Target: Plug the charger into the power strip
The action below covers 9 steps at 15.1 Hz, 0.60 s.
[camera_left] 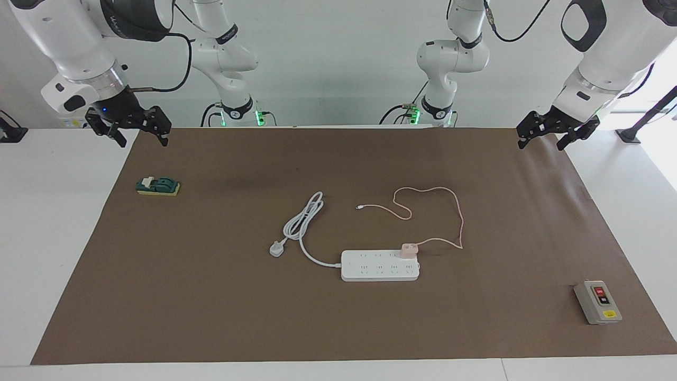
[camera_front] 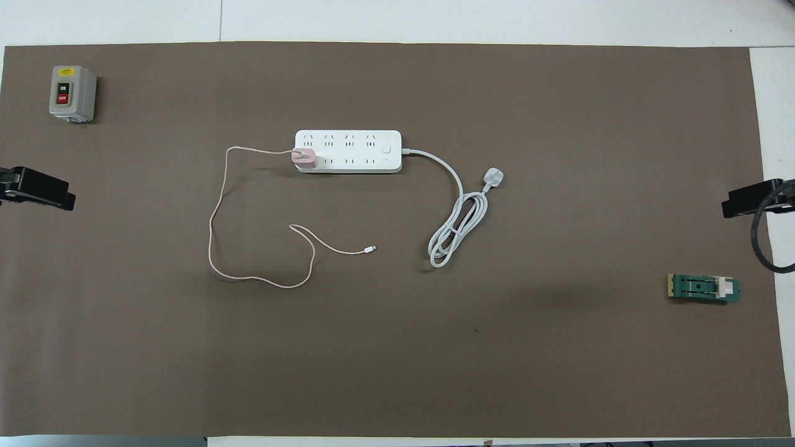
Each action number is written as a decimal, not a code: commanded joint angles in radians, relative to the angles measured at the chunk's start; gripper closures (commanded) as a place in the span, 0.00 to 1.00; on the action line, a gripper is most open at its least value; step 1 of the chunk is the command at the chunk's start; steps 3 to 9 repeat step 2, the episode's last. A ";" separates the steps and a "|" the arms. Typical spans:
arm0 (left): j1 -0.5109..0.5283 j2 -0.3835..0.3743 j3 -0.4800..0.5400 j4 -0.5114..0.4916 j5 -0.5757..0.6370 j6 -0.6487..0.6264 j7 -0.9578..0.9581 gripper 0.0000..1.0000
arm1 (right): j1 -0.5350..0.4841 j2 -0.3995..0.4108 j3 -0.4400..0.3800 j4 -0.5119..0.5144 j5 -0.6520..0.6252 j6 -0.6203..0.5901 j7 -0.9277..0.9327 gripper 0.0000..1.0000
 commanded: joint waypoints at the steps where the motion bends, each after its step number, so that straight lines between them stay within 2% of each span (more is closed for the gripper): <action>1: -0.004 -0.028 0.001 -0.028 0.016 0.006 0.013 0.00 | -0.020 -0.014 0.016 -0.009 -0.002 -0.015 -0.019 0.00; 9: -0.004 -0.028 0.001 -0.028 0.016 0.008 0.013 0.00 | -0.020 -0.014 0.016 -0.009 -0.002 -0.015 -0.019 0.00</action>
